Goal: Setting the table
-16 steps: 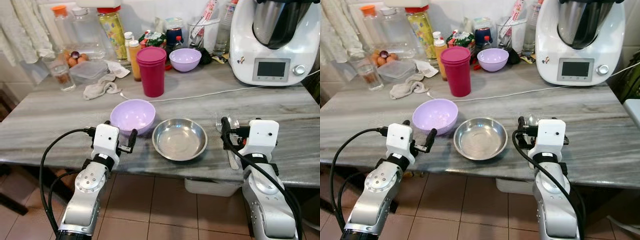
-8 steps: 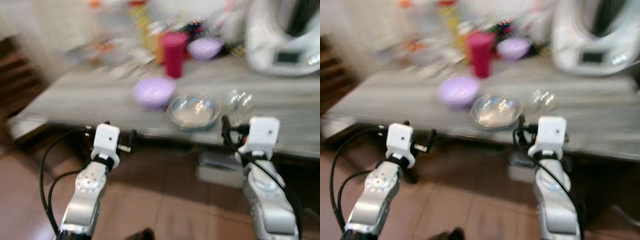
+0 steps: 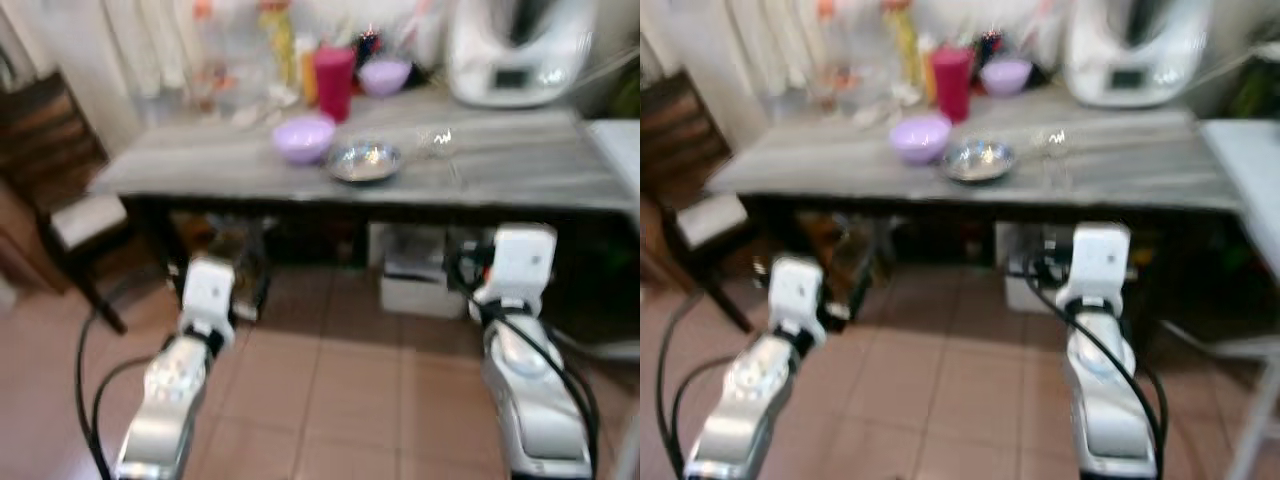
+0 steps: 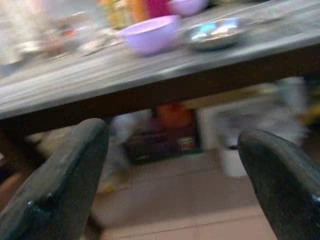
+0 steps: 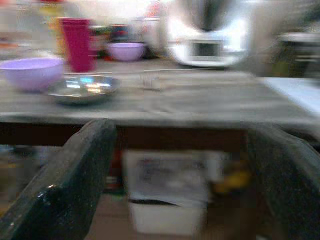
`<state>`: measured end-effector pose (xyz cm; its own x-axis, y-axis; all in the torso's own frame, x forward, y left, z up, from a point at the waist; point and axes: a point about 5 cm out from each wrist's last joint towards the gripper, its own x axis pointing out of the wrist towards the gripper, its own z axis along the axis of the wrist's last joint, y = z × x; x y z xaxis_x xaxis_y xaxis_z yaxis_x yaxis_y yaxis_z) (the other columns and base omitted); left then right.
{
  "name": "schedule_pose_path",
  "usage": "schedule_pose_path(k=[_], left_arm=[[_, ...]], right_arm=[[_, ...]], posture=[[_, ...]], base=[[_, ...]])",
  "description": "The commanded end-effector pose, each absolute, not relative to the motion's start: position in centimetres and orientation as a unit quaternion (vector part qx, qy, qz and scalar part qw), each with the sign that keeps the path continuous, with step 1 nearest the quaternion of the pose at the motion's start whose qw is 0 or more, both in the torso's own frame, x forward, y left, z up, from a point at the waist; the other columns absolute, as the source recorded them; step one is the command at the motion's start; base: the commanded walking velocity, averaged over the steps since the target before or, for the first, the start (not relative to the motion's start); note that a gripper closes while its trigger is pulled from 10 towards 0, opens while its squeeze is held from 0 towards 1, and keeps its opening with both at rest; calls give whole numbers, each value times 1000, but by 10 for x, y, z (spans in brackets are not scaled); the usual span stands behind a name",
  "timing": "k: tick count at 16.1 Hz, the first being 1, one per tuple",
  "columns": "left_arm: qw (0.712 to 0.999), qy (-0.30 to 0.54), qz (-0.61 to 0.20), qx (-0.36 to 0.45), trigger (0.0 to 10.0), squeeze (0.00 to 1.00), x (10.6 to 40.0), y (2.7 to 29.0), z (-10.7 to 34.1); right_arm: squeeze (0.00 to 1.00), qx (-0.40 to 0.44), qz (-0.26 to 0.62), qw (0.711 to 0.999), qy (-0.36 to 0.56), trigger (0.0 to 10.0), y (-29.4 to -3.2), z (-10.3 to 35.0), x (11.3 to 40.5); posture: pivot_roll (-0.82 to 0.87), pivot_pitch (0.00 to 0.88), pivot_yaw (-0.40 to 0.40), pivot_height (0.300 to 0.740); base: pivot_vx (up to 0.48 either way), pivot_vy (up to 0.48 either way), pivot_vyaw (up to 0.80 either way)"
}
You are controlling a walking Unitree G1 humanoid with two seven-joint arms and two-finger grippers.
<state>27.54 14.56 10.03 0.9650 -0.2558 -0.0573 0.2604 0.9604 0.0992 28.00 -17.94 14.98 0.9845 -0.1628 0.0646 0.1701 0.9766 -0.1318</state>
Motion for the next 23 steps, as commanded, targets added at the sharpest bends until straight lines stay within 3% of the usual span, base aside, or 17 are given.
schedule_pose_path(k=[1,5,8,23], left_arm=[[988,-8,-146,46,10000,0,282,143,116],[986,-9,-163,44,10000,0,283,140,118],[984,-12,-172,38,10000,0,283,138,120],[982,-1,-186,27,10000,0,280,136,118]], right_arm=[[0,-80,-95,992,-33,10000,-180,154,283],[0,-104,-78,990,-49,10000,-174,153,286],[0,-66,-57,996,-16,10000,-171,146,284],[0,-14,-32,999,-16,10000,-170,147,283]], posture=[[-179,7,113,740],[-179,6,126,740],[-178,11,126,740],[-176,17,120,740]], base=[[0,0,0],[0,0,0],[0,0,0],[0,-296,-79]])
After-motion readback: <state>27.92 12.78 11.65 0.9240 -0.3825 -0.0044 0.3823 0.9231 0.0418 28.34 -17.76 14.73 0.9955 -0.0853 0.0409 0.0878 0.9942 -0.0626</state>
